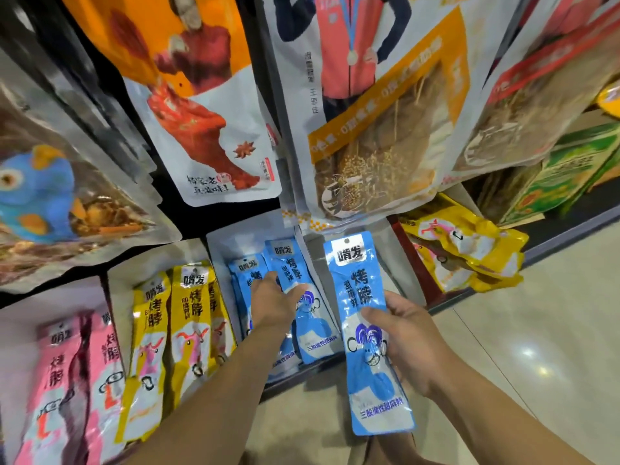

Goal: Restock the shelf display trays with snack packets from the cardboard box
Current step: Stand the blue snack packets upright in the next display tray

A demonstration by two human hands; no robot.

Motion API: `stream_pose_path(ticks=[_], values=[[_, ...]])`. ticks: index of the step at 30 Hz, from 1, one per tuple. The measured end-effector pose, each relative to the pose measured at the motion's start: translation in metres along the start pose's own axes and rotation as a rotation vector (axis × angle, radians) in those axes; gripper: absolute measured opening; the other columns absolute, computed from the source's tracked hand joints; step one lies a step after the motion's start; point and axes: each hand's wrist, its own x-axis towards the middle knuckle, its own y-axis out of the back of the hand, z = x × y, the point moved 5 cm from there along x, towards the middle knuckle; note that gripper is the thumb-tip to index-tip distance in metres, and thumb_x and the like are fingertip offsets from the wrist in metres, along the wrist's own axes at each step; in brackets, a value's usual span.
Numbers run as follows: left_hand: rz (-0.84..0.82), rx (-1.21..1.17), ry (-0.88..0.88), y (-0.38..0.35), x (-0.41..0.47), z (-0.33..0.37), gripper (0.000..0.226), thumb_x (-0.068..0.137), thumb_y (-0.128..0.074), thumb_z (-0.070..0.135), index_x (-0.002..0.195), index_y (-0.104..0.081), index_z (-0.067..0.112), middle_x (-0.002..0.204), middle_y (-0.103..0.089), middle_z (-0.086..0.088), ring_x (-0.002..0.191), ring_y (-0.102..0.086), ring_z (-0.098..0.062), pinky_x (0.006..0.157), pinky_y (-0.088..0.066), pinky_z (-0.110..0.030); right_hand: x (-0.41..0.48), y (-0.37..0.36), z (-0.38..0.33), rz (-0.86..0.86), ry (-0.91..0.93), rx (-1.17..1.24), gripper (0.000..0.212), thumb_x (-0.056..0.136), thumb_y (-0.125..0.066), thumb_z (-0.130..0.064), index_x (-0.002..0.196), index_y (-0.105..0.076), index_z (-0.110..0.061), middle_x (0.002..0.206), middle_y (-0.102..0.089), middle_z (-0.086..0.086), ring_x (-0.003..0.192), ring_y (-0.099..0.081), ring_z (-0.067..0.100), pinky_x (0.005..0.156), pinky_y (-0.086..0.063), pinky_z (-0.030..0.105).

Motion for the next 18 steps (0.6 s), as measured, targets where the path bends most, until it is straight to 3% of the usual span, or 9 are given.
stream_pose_path(ticks=[3,7,10,13,16,18], values=[[0.056,-0.026,-0.005,0.019,-0.009,-0.005,0.064,0.089,-0.073,0.034,0.143,-0.044,0.014,0.136,-0.047,-0.010,0.115,-0.055,-0.020,0.101,-0.045,-0.031,0.006,-0.008,0.003,0.012,-0.040,0.017,0.019,0.096,-0.063,-0.004,0.114,-0.069,-0.008,0.103,-0.077,0.016,0.092,-0.074,0.041,0.085,-0.058,0.060],[0.265,-0.041,-0.107,0.061,-0.024,-0.021,0.046,0.090,-0.070,0.027,0.132,-0.053,0.020,0.124,-0.050,-0.003,0.110,-0.056,-0.017,0.097,-0.052,-0.037,0.020,-0.035,0.007,-0.010,-0.098,0.021,0.021,0.094,-0.063,0.002,0.114,-0.068,-0.002,0.102,-0.077,0.018,0.096,-0.073,0.041,0.090,-0.055,0.063],[0.383,-0.014,-0.055,0.089,-0.032,-0.048,0.047,0.091,-0.068,0.020,0.133,-0.050,0.010,0.124,-0.047,-0.011,0.109,-0.050,-0.026,0.088,-0.048,-0.043,0.036,-0.068,0.006,-0.069,-0.101,0.004,0.021,0.093,-0.062,0.004,0.112,-0.069,0.000,0.101,-0.077,0.019,0.096,-0.072,0.042,0.089,-0.057,0.060],[0.283,0.040,-0.002,0.097,-0.029,-0.073,0.037,0.096,-0.061,0.020,0.132,-0.057,0.013,0.127,-0.058,-0.014,0.098,-0.060,-0.031,0.082,-0.049,-0.038,0.054,-0.102,0.010,-0.104,-0.107,0.003,0.022,0.092,-0.060,0.005,0.112,-0.069,0.000,0.100,-0.077,0.020,0.087,-0.073,0.037,0.083,-0.060,0.053],[0.188,0.041,-0.006,0.095,-0.025,-0.082,0.034,0.099,-0.056,0.019,0.132,-0.063,0.019,0.118,-0.072,-0.008,0.075,-0.061,-0.015,0.071,-0.049,-0.026,0.071,-0.130,0.024,-0.135,-0.119,-0.043,0.023,0.093,-0.061,0.004,0.113,-0.068,-0.002,0.103,-0.077,0.018,0.093,-0.073,0.038,0.085,-0.059,0.055],[0.196,0.007,-0.008,0.095,-0.023,-0.082,0.033,0.100,-0.056,0.027,0.131,-0.064,0.021,0.113,-0.074,-0.006,0.079,-0.060,-0.013,0.073,-0.048,-0.024,0.084,-0.141,0.035,-0.112,-0.122,-0.090,0.028,0.091,-0.065,0.000,0.119,-0.067,-0.004,0.109,-0.076,0.016,0.096,-0.074,0.036,0.084,-0.060,0.053]])
